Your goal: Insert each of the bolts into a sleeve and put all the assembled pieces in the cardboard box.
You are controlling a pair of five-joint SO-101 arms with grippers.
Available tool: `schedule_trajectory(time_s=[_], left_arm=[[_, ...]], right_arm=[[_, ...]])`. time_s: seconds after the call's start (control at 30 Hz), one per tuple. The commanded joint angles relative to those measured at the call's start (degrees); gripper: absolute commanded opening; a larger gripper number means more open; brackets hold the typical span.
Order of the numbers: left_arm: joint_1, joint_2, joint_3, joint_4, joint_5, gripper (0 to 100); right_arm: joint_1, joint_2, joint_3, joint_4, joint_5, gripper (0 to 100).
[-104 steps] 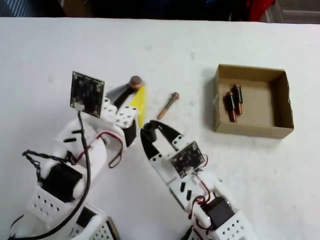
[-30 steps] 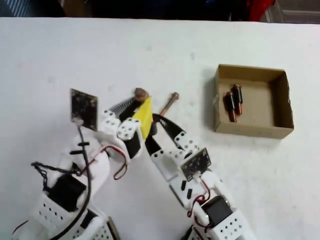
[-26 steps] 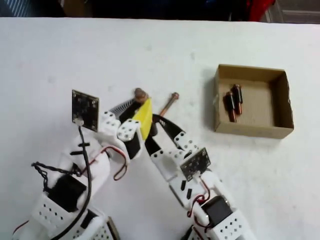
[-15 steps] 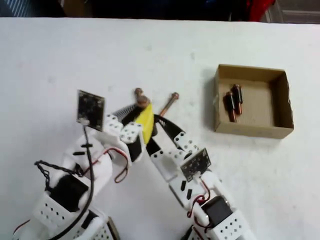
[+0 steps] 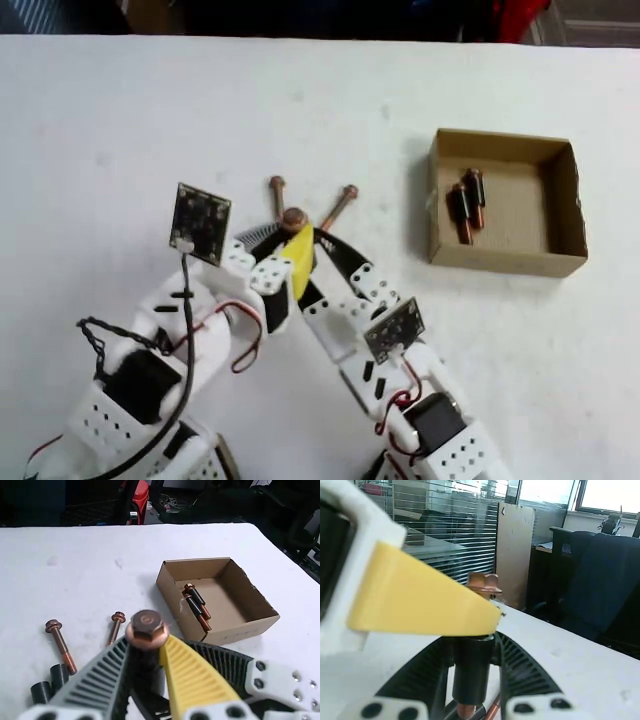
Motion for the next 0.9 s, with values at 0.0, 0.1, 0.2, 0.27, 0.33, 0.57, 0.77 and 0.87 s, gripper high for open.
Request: schedule_trajectory(time_s=[0.0, 0.1, 0.2, 0.27, 0.33, 0.57, 0.77, 0.87], left_arm=[[0.66, -0.75, -0.35, -0.09, -0.70, 2], [-1.63, -0.75, -0.35, -0.09, -0.70, 6], [-2.86, -0.75, -0.26, 0.44, -0.70, 18], [-2.95, -0.75, -0.26, 1.05, -0.62, 26], [-2.68, -0.75, -0.26, 1.14, -0.62, 31], [-2.95, -0.75, -0.70, 0.79, -0.62, 33], [-3.03, -0.75, -2.20, 1.14, -0.62, 33], [-3.03, -0.75, -5.63, 1.14, -0.62, 33]], right_arm=[[1.80, -0.66, -0.53, -1.54, 0.00, 1.7], [1.80, -0.66, -0.53, -1.54, 0.00, 1.7], [1.80, -0.66, -0.53, -1.54, 0.00, 1.7], [1.80, -0.66, -0.53, -1.54, 0.00, 1.7], [1.80, -0.66, -0.44, -1.54, 0.00, 1.7], [1.80, -0.66, -0.35, -1.54, 0.00, 1.7], [1.89, -0.66, -0.26, -1.54, 0.00, 1.7], [1.89, -0.66, -0.26, -1.54, 0.00, 1.7]])
